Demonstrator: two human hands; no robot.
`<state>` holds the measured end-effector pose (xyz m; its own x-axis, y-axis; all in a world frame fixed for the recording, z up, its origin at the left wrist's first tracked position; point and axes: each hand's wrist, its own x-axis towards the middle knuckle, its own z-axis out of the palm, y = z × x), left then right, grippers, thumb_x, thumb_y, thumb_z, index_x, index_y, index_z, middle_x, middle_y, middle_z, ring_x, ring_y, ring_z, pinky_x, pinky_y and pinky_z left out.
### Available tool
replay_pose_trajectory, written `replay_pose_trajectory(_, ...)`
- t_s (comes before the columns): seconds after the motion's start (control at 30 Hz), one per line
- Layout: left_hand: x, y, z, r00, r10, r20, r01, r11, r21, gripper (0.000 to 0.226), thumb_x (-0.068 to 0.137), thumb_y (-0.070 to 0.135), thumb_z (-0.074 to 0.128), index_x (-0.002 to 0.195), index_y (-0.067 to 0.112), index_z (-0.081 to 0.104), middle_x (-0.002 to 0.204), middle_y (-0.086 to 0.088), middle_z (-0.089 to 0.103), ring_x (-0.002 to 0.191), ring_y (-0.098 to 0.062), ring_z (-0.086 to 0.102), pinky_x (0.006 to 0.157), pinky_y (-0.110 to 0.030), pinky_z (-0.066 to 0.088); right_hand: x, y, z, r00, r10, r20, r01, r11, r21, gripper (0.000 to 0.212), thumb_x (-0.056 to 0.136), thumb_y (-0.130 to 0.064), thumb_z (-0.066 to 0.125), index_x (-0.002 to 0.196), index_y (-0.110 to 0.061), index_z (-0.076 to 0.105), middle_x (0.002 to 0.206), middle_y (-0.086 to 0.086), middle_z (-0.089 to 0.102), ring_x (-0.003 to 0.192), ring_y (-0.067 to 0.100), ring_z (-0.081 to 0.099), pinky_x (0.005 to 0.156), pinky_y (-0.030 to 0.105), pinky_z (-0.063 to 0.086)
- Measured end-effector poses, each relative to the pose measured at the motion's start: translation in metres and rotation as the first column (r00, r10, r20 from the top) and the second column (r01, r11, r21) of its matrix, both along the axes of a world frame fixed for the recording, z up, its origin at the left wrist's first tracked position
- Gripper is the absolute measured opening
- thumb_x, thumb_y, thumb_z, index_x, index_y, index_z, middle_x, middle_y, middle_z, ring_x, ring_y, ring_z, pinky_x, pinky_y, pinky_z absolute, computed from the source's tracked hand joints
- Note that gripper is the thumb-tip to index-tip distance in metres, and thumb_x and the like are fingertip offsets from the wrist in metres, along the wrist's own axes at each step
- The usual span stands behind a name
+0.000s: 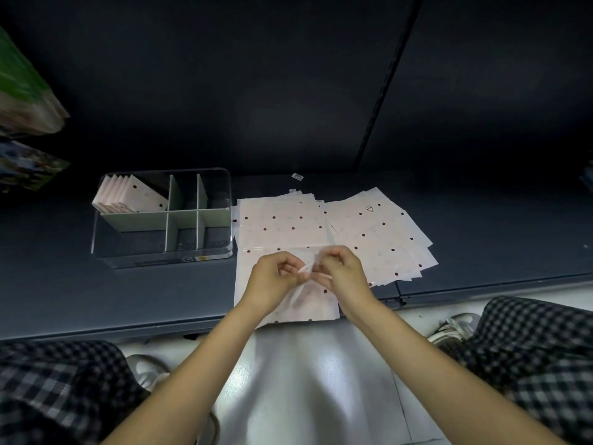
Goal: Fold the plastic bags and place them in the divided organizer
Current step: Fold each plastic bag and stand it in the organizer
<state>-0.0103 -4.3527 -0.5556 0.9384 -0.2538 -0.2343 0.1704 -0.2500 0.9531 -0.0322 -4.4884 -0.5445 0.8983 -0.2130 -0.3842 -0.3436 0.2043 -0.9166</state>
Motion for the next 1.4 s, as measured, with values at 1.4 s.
replay_pose_trajectory(1.4, 0.013, 0.051, -0.008, 0.914, -0.398, 0.081, 0.188, 0.59, 0.785, 0.014, 0.086, 0.016, 0.057, 0.092, 0.027, 0.064, 0.089, 0.002, 0.065, 0.089, -0.025, 0.056, 0.062, -0.029, 0.039, 0.005, -0.046, -0.004, 0.967, 0.245, -0.073, -0.248, 0.822, -0.512, 0.009, 0.088, -0.03, 0.055, 0.087, -0.032, 0.064, 0.061, -0.007, 0.06, 0.057, 0.005, 0.052, 0.063, 0.025, 0.043)
